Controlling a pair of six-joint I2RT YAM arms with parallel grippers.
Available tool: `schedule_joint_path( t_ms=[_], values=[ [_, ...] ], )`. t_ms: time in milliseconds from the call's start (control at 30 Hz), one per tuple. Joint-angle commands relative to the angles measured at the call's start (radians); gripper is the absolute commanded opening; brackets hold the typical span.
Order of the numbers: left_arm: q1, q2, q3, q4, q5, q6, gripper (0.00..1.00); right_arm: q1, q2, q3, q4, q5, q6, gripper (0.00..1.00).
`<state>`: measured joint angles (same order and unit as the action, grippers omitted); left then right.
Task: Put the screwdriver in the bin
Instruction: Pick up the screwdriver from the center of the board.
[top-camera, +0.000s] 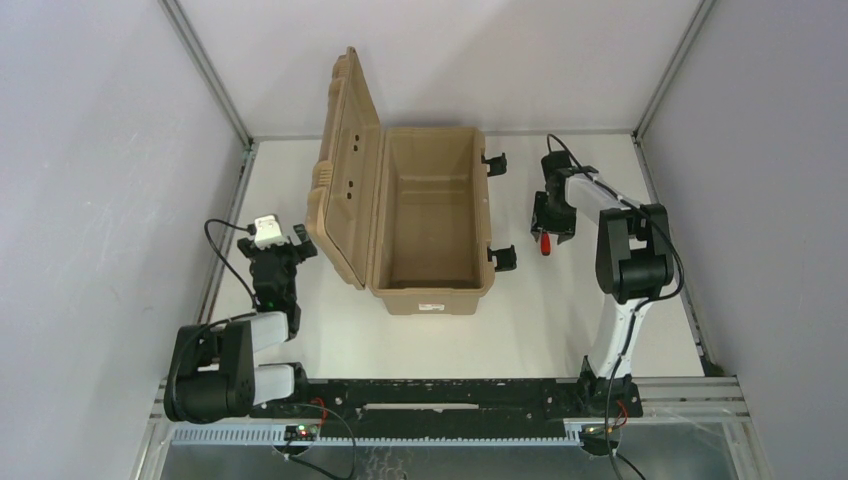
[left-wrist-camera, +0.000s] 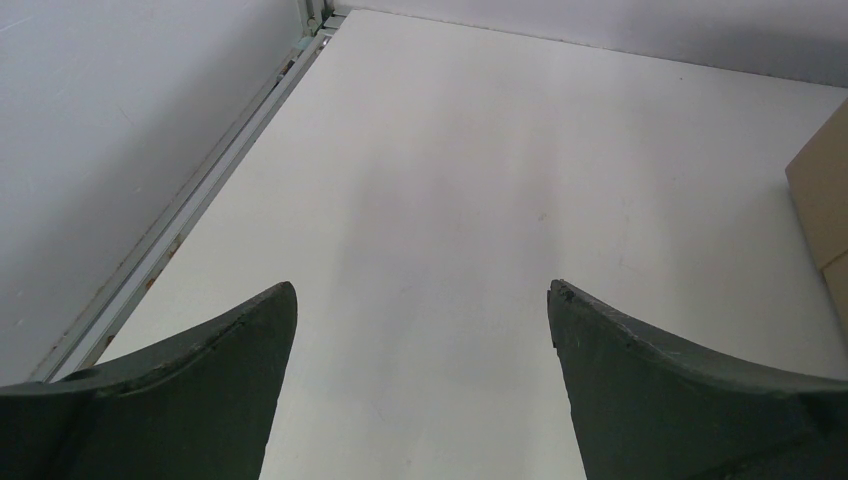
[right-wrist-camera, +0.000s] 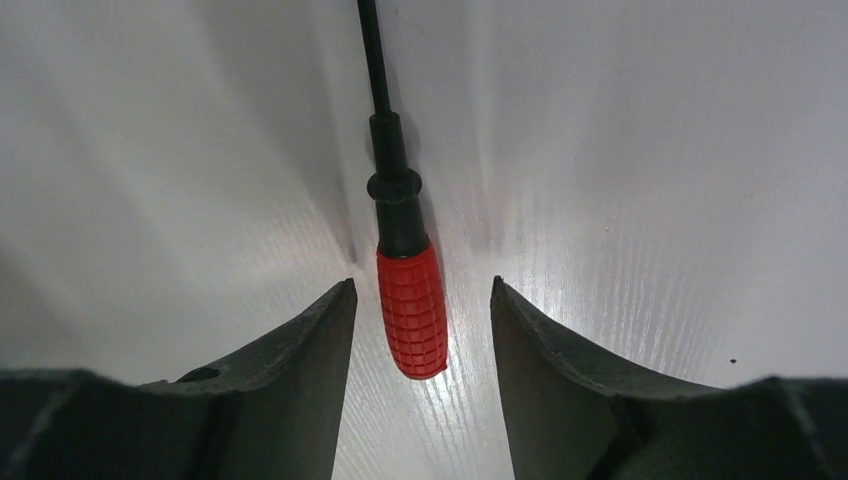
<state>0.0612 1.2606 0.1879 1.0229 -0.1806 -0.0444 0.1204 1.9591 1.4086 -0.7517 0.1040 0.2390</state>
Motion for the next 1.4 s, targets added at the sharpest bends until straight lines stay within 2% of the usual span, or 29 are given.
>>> schedule_joint_path(
  t_ms=[0,133,300,567,700,1367],
  values=[
    [0.002,-0.003,0.005,0.029,-0.001,0.014,1.0,0.01,0.023,0.0,0.021,0.031,0.023,0.58],
    [0.002,-0.003,0.005,0.029,0.0,0.014,1.0,0.013,0.032,0.001,0.027,0.03,0.023,0.48],
    [0.001,-0.003,0.005,0.029,-0.001,0.014,1.0,0.013,0.038,0.0,0.032,0.027,0.021,0.39],
    [0.002,-0.004,0.005,0.029,-0.001,0.014,1.0,0.01,0.036,0.001,0.033,0.007,0.013,0.15],
    [0.002,-0.003,0.005,0.029,-0.001,0.014,1.0,-0.002,0.008,0.0,0.035,-0.054,0.004,0.14],
    [0.002,-0.003,0.006,0.029,-0.001,0.014,1.0,-0.113,-0.26,-0.021,0.08,-0.577,0.015,0.13]
  ],
)
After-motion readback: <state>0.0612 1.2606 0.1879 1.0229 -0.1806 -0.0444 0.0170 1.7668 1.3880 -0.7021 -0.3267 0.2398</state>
